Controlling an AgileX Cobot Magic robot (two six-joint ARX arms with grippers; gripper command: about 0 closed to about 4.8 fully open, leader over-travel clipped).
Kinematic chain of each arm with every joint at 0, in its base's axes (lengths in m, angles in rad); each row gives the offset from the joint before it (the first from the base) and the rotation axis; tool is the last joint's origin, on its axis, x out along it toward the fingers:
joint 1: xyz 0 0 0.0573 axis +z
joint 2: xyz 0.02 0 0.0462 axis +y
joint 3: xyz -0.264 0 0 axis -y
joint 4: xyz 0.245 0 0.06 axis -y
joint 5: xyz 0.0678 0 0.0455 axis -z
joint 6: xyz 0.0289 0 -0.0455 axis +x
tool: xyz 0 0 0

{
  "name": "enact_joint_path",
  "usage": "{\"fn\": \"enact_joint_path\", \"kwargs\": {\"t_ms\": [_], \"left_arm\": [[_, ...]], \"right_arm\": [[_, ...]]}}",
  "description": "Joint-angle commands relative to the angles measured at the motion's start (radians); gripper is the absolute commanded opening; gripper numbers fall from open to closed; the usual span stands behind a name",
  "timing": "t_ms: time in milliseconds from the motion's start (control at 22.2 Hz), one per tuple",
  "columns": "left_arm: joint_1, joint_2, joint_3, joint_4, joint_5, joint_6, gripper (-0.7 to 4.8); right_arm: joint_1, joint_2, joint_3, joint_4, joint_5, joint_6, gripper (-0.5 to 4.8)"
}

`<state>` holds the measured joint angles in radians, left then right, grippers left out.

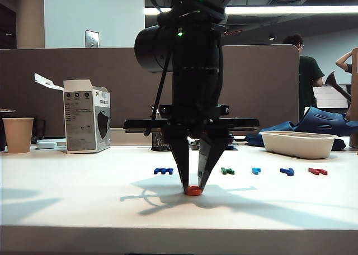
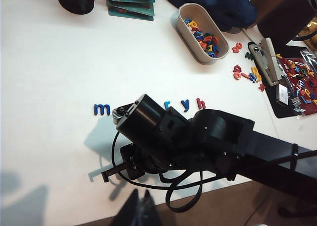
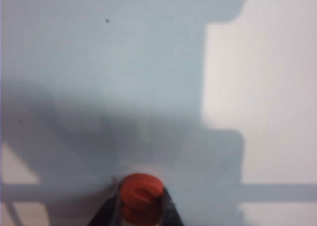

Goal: Select the appropriate letters from the row of letter magnets placed on the table to arrange into the word "sky".

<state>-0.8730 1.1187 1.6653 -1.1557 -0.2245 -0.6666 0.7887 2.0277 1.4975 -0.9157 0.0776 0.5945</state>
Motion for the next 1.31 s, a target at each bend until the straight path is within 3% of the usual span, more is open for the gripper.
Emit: {"fn": "enact_joint_path", "kwargs": {"t_ms": [45,495,765,855,1035,1306], "left_arm": [[0.002,-0.002,0.002,0.01,-0.003,0.004,-0.05],[0.002,-0.002,0.002,0.01,-0.003,0.004,-0.05],[0.002,-0.002,0.002,0.01,-0.003,0.004,-0.05],[0.002,-0.002,0.002,0.01,-0.003,0.004,-0.05],[0.002,-0.002,0.002,0.01,-0.003,0.004,-0.05],[0.002,-0.002,0.002,0.01,-0.003,0.004,-0.05]], "right_arm": [[0.0,0.028,-0.017,-0.024,0.003,0.005,1.45],[-0.003,0.022,0.031,-0.043,0.002,-0.029,1.77],[-0.005,0.022,0.187,-0.111,0.008,-0.081,1.8],[-0.014,0.022,0.245,-0.138,0.053,-0.117,1.8],[-0.077,0.023,0.278,-0.128,0.114,-0.235,1.8],[-0.208,0.025,0.274,-0.106,0.099,-0.219,1.8]]}}
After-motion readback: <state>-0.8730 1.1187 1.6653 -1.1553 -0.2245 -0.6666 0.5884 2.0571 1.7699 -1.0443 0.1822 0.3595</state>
